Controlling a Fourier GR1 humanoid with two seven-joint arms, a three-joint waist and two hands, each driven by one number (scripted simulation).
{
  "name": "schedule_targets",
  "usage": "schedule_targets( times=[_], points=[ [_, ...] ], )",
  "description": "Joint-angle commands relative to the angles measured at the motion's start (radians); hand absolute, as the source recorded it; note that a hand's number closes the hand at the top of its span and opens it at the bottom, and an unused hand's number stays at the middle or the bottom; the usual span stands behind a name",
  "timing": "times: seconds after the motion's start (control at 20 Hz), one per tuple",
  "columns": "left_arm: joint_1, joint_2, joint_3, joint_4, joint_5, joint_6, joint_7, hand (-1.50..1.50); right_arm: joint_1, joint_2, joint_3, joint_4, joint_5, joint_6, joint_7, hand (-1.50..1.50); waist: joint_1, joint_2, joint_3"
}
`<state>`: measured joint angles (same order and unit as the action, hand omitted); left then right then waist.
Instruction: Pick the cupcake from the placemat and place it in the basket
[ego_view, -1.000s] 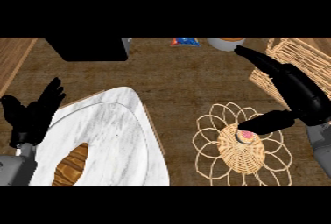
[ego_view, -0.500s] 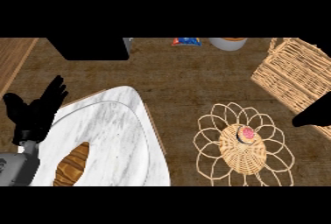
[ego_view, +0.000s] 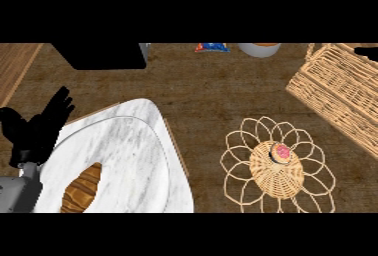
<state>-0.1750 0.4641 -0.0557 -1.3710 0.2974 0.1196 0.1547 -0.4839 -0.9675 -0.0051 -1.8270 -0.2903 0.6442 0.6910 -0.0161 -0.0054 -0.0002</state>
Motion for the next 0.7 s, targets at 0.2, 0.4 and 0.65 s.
schedule_targets(
  times=[0.2, 0.4, 0.65],
  points=[
    [-0.023, 0.002, 0.037, 0.001, -0.009, -0.03, 0.025, 0.0, 0.275, 0.124, -0.184, -0.115, 0.117, -0.038, -0.212, -1.5, 0.0, 0.003, 0.001],
    [-0.007, -0.051, 0.018, -0.022, -0.038, -0.001, 0.029, 0.0, 0.431, 0.209, -0.212, -0.119, 0.265, -0.016, -0.379, -1.5, 0.006, 0.004, 0.002],
    [-0.015, -0.031, 0.054, -0.012, -0.043, -0.047, 0.033, 0.0, 0.442, 0.334, -0.141, -0.055, 0.478, -0.118, -0.535, -1.5, 0.018, 0.006, 0.001]
  ],
)
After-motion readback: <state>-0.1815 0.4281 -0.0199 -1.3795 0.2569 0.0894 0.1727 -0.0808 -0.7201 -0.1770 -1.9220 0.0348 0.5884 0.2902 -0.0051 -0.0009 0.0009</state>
